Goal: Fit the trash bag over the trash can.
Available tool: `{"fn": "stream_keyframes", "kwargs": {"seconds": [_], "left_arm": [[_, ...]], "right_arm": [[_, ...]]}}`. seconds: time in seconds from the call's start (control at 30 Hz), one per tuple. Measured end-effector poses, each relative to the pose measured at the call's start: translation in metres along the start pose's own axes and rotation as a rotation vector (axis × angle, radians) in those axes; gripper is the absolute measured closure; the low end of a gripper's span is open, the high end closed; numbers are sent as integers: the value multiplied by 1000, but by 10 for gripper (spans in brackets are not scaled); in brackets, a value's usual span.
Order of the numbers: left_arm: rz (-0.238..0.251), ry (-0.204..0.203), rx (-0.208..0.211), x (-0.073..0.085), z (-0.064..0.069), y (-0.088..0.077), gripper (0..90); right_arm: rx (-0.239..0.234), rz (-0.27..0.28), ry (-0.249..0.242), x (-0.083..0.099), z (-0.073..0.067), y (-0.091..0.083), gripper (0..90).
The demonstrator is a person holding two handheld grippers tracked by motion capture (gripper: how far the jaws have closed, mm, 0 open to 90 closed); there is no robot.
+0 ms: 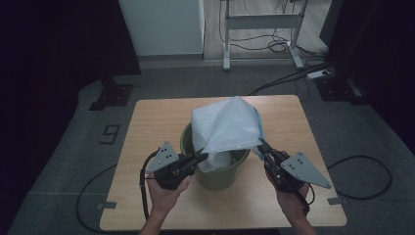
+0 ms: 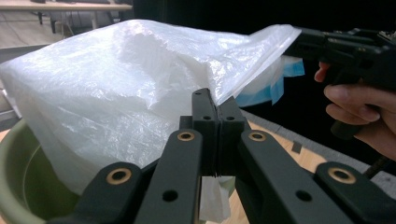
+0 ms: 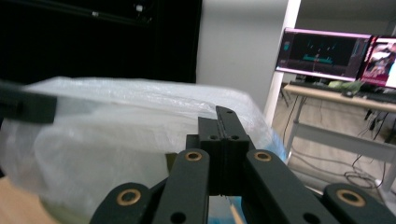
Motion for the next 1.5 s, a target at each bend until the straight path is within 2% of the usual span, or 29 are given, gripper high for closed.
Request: {"fn": "stream_keyframes", "kwargs": {"seconds": [0.13, 0.2, 0.3, 0.37, 0.43, 0.57, 0.7, 0.83, 0.97, 1.07, 1.13, 1.3, 1.37, 1.43, 1.5], "left_arm": [[13, -26, -10, 2, -5, -3, 896], [27, -56, -6, 5, -9, -6, 897], [31, -72, -8, 8, -12, -8, 899], [28, -70, -10, 9, -12, -8, 898], [28, -68, -9, 9, -12, -8, 899], [32, -70, -8, 8, -11, -8, 899], [34, -72, -8, 9, -11, -7, 898], [44, -72, -14, 9, -12, -8, 899], [73, -81, -15, 8, -14, -13, 900], [86, -85, -19, 9, -16, -17, 900], [113, -105, -16, 8, -20, -22, 900], [118, -108, -18, 9, -23, -26, 899], [130, -113, -17, 9, -23, -26, 899], [141, -125, -16, 9, -25, -27, 900], [152, -141, -11, 8, -28, -29, 900]], "right_arm": [[-20, -38, 27, 25, -3, 3, 743], [-41, -53, 69, 40, -8, 5, 614], [-48, -64, 135, 60, -15, 7, 503], [-49, -68, 172, 67, -18, 6, 469], [-55, -66, 184, 71, -20, 6, 459], [-36, -78, 187, 71, -20, 9, 435], [-25, -93, 197, 75, -18, 17, 477], [-21, -102, 201, 77, -16, 22, 699], [-16, -113, 182, 77, -13, 23, 869], [-9, -114, 163, 75, -9, 22, 880], [7, -118, 145, 72, -4, 21, 879], [25, -115, 83, 68, -4, 20, 879], [30, -114, 68, 67, -4, 20, 853], [38, -115, 73, 67, -2, 20, 792], [28, -117, 101, 68, 0, 21, 780]]}}
Point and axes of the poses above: each handheld gripper's, and its own axes: y roughly forward along the jaws, x roughly out of its underside, z roughly to its right, the point moved 6 cm from there along y, roughly forward along the jaws, and after that the axes turned 6 degrees about -z, right-handed, at the moved point
